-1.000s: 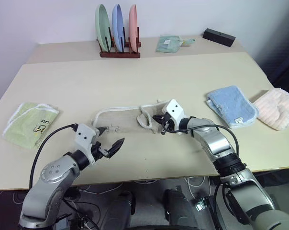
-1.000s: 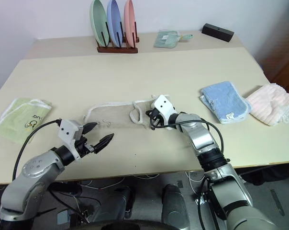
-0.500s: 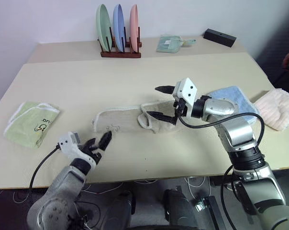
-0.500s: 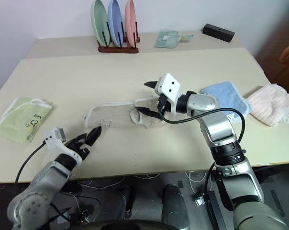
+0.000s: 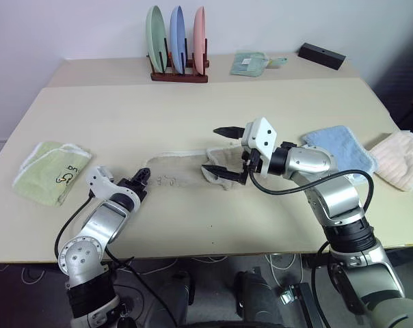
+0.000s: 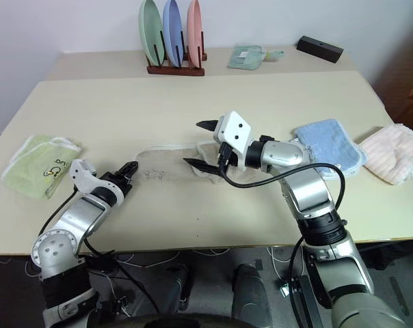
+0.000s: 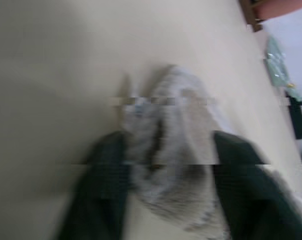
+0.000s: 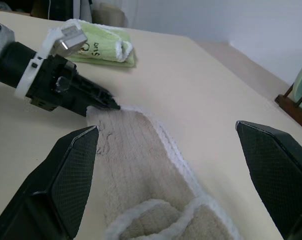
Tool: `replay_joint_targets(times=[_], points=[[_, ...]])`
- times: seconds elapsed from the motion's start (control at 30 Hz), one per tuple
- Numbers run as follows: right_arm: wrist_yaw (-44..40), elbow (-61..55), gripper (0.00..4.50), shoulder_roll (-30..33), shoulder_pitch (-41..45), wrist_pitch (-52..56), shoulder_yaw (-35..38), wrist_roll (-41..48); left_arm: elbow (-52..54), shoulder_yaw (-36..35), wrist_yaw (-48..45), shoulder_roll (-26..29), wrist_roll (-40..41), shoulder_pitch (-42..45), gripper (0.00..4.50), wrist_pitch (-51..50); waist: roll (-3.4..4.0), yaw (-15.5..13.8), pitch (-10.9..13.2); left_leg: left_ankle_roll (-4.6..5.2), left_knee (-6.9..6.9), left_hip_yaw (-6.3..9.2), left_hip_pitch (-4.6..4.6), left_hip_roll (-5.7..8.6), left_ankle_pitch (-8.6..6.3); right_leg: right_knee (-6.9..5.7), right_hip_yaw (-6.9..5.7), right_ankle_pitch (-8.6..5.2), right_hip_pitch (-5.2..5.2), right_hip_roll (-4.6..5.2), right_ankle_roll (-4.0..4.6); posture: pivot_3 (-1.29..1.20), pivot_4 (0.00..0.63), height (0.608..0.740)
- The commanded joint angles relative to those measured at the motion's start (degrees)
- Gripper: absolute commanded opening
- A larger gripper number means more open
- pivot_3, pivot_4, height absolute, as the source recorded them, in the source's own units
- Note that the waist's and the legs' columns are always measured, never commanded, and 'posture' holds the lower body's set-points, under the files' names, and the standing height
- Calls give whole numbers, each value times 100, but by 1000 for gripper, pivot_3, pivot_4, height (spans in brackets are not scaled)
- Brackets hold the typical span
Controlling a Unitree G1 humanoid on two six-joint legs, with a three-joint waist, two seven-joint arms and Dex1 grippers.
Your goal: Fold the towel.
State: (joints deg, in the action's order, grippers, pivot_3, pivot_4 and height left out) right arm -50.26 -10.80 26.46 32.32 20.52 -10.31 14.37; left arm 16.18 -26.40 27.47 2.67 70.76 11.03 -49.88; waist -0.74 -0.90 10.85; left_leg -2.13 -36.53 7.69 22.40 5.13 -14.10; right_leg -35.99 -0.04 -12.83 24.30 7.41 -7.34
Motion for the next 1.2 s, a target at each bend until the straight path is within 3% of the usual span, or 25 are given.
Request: replay_joint_targets(times=[0.03, 0.17, 0.33, 0.47, 0.57, 0.7, 0.83, 0.97, 1.2], points=[[75, -332, 4500, 44, 3, 40, 146, 92, 63, 174, -80, 95, 121, 118, 102, 28, -1, 16, 1, 0, 0, 0, 0, 0, 0, 0, 0, 0, 0, 0, 0, 0, 150, 737], [106, -419, 4500, 74, -47, 108, 164, 116, 232, 109, -288, 367, 132, 155, 40, 189, -1, 37, 1, 0, 2, -1, 0, -4, 0, 0, 1, 0, 4, -4, 1, 0, 150, 737], [108, -451, 4500, 208, -150, 201, 183, 115, 789, -347, -1395, 2001, -173, -58, 40, 268, -10, 65, 6, -3, 10, -2, 1, -9, 1, -1, 5, 0, 14, -11, 4, 0, 150, 737], [108, -235, 4500, 307, -280, 108, 69, -72, 867, -418, -2106, 2887, -314, -89, 40, 273, -10, 43, 7, -3, 20, -2, -1, -9, 1, 5, 7, 0, 15, -8, 4, 0, 150, 737], [115, -43, 4500, 324, -414, -31, -18, -218, 992, -83, -2624, 3281, -438, 140, 40, 240, -16, 11, 7, -4, 20, -5, 1, -7, 1, 8, 3, 0, 12, -8, 4, 0, 150, 737], [132, 42, 4500, 299, -504, -95, -60, -321, 1224, 755, -3156, 3436, -789, 480, 40, 168, -17, 26, 7, -3, 19, -7, 2, -6, 1, 15, 3, 1, 6, -6, 5, 0, 150, 737], [162, 86, 4500, 290, -598, -132, -72, -370, 1463, 2301, -3838, 3471, -1569, 990, 40, 23, -16, 49, 7, -5, 28, -8, 0, -7, 2, 17, 3, 2, 10, -8, 4, 0, 150, 737], [303, 115, 4500, 266, -679, -138, -41, -469, 999, 3441, -3939, 2994, -2355, 1415, 40, -51, -16, 69, 8, -4, 32, -11, 0, -7, 2, 19, 5, 2, 12, -8, 4, 0, 150, 737], [463, 25, 4500, 306, -848, -101, 33, -510, 261, 4075, -4273, 2393, -3172, 1712, 40, -41, -17, 62, 8, -4, 31, -9, 1, -7, 2, 21, 4, 2, 12, -9, 3, 0, 150, 737]])
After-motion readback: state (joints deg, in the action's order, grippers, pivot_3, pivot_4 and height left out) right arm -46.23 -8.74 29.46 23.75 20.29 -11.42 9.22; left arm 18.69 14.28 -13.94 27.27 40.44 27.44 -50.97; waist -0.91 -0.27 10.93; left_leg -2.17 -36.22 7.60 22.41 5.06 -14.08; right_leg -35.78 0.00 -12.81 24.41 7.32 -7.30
